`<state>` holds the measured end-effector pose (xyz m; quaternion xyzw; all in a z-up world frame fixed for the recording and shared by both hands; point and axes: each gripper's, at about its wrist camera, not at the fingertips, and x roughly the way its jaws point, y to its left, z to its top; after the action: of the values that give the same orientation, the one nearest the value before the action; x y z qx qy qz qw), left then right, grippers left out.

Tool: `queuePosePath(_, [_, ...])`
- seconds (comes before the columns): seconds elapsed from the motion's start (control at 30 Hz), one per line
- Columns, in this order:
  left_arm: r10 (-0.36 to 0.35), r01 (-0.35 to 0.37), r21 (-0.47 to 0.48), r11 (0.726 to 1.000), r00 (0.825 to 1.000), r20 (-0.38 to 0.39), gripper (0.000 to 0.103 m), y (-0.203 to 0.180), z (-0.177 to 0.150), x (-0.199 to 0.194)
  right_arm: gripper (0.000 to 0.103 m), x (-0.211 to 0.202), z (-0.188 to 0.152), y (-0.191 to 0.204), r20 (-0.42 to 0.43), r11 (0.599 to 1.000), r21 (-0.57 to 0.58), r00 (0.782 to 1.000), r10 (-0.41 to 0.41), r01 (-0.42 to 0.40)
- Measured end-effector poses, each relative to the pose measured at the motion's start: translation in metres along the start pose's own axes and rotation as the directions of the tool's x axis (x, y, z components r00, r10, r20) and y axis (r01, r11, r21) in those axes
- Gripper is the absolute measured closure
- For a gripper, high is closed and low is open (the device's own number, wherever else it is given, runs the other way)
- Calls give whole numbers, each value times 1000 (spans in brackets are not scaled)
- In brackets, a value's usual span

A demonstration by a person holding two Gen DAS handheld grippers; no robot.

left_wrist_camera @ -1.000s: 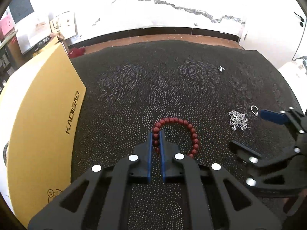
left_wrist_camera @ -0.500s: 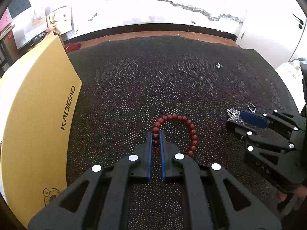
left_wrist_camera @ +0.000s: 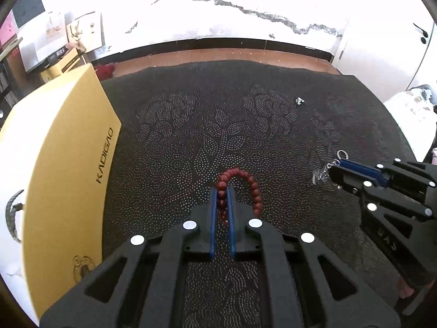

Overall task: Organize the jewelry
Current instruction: 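Carry the bracelet in the left tool and chain in the right tool over the box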

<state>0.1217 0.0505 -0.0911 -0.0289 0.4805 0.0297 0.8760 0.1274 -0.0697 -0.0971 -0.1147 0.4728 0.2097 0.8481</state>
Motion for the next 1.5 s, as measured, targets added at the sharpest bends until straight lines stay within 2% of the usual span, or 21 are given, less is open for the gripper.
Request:
queuePosePath(0.17, [-10, 10, -20, 1000, 1000, -3, 96, 5, 1, -25, 94, -37, 0, 8, 1, 1000, 8, 1000, 8, -8])
queuePosePath(0.33, [-20, 19, -18, 1000, 1000, -3, 96, 16, 1, -69, 94, -82, 6, 30, 6, 1000, -12, 1000, 14, -14])
queuePosePath(0.63, [-2, 3, -21, 1000, 999, 47, 96, 51, 7, -169, 94, -180, 30, 101, 66, 993, -113, 997, 45, -37])
queuePosePath(0.87, [54, -50, -50, 997, 996, 75, 96, 96, -4, -234, 94, -221, 42, 160, 77, 982, -164, 991, 107, -93])
queuePosePath(1.23, [162, -150, -154, 977, 985, 67, 96, 189, -40, -273, 94, -230, 61, 259, 54, 955, -272, 988, 142, -122])
queuePosePath(1.5, [167, -152, -216, 964, 984, 54, 96, 233, -55, -265, 94, -200, 74, 307, 14, 940, -314, 989, 148, -137])
